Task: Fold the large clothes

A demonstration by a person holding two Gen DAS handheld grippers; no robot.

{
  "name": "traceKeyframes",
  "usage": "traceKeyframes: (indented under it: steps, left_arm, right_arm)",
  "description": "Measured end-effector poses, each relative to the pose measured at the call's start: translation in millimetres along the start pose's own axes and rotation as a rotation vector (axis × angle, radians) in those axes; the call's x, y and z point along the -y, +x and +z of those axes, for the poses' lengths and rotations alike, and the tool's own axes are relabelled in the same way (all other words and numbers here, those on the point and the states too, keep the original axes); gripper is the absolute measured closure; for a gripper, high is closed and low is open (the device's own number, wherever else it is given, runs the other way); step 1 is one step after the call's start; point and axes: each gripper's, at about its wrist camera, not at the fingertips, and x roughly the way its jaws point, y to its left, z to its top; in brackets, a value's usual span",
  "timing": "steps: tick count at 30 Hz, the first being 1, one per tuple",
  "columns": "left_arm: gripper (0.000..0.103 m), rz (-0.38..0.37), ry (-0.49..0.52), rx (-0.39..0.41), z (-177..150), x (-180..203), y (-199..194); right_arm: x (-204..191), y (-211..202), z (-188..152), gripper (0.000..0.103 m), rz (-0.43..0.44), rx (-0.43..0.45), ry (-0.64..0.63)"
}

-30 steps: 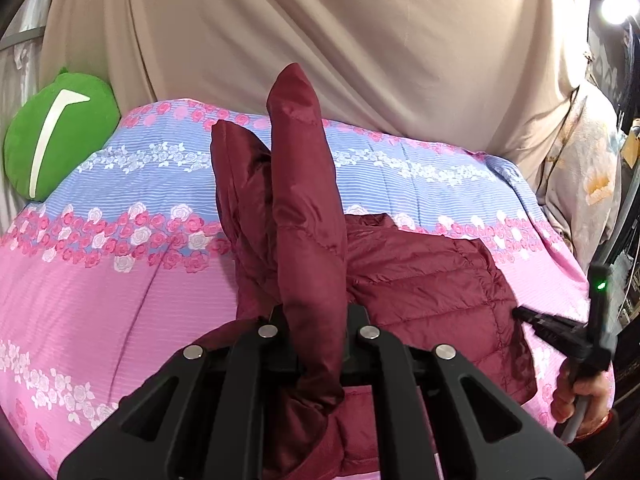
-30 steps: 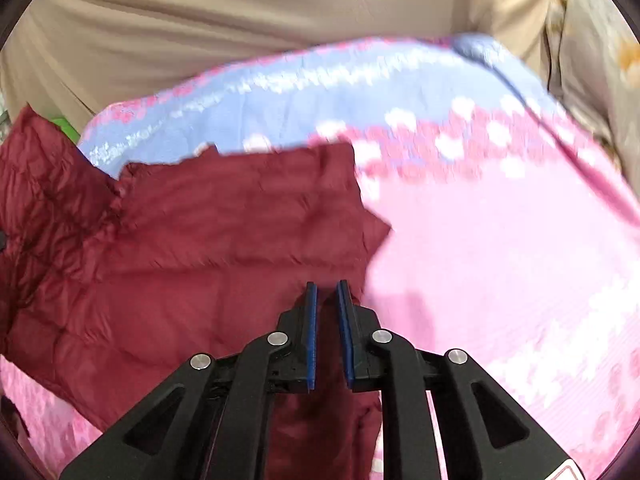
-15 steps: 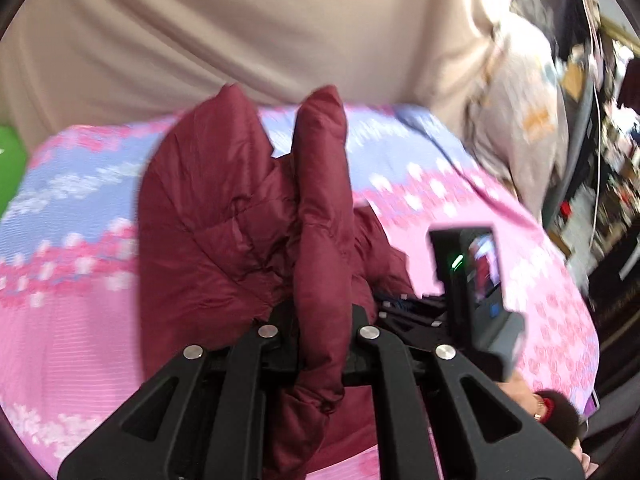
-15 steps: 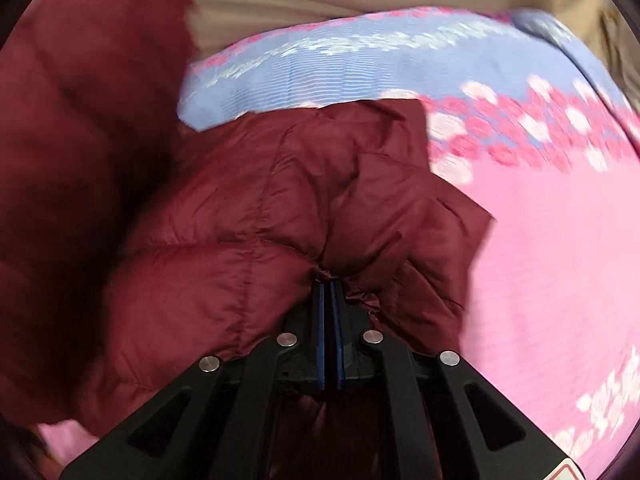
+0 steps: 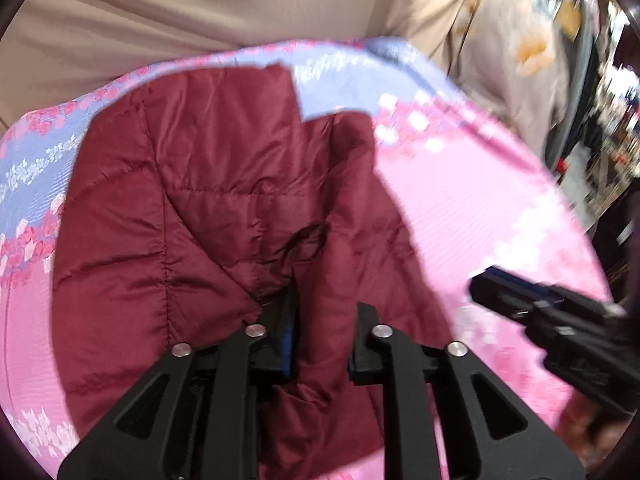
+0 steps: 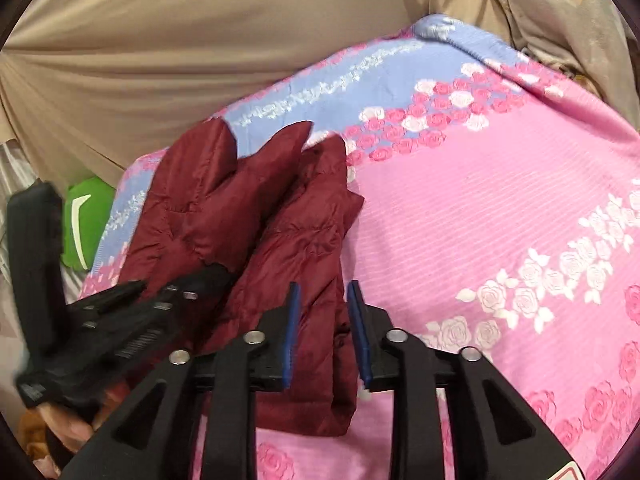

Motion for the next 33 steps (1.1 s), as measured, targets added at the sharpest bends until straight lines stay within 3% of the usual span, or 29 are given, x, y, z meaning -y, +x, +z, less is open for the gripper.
traceKeyframes:
  steps: [1,2,4,8,12,17,18,19,20,21,23,27,30,33]
  left_arm:
    - [0.072,-0.018,-0.001,0.044,-1,0,-21]
    - [0.056,-0.020,0.000,0.086,-2,1,-39]
    - [0.040,0.024,-0.014,0.215,-10,-4,-91]
    - [0.038,0.120,-0.128,0.302,-31,-39,-148]
    - [0.038,0.254,-0.215,0.231,-62,-76,-143]
    - [0.039,0.262,-0.227,0.097,-94,-79,-107]
    - [0.039,0.255,-0.224,0.079,-97,-76,-100]
    - [0.039,0.250,-0.218,0.059,-100,-72,-92]
    - [0.039,0.250,-0.215,0.051,-100,-69,-88]
    - [0.039,0.249,-0.211,0.044,-102,-67,-83]
    - [0.039,0.244,-0.205,0.036,-103,-62,-78]
    - [0.037,0.215,-0.189,0.032,-100,-51,-71]
    - [0.037,0.185,-0.178,0.002,-99,-43,-56]
    - [0.036,0.193,-0.158,-0.025,-100,-34,-41]
  right_arm:
    - [-6,-2,5,0.070,-0.003,0.012,-0.005]
    - [-11,-9,6,0.066,-0.004,0.029,-0.017]
    - [-25,-24,6,0.056,0.015,0.062,-0.043]
    - [-51,-44,2,0.043,0.091,0.110,-0.106]
    - [-97,-40,-7,0.028,0.186,0.099,-0.207]
    - [-126,-3,-18,0.027,0.197,0.011,-0.237]
    - [-129,3,-20,0.029,0.194,-0.006,-0.235]
    - [-130,7,-22,0.046,0.185,-0.016,-0.237]
    - [-132,11,-24,0.079,0.168,-0.018,-0.249]
    - [-130,13,-24,0.090,0.153,-0.022,-0.255]
    - [-118,7,-24,0.098,0.167,-0.017,-0.215]
    - [-86,-4,-29,0.100,0.098,0.025,-0.158]
    - [-53,20,-42,0.100,0.036,-0.038,-0.085]
    - [-28,50,-57,0.101,0.033,-0.114,-0.021]
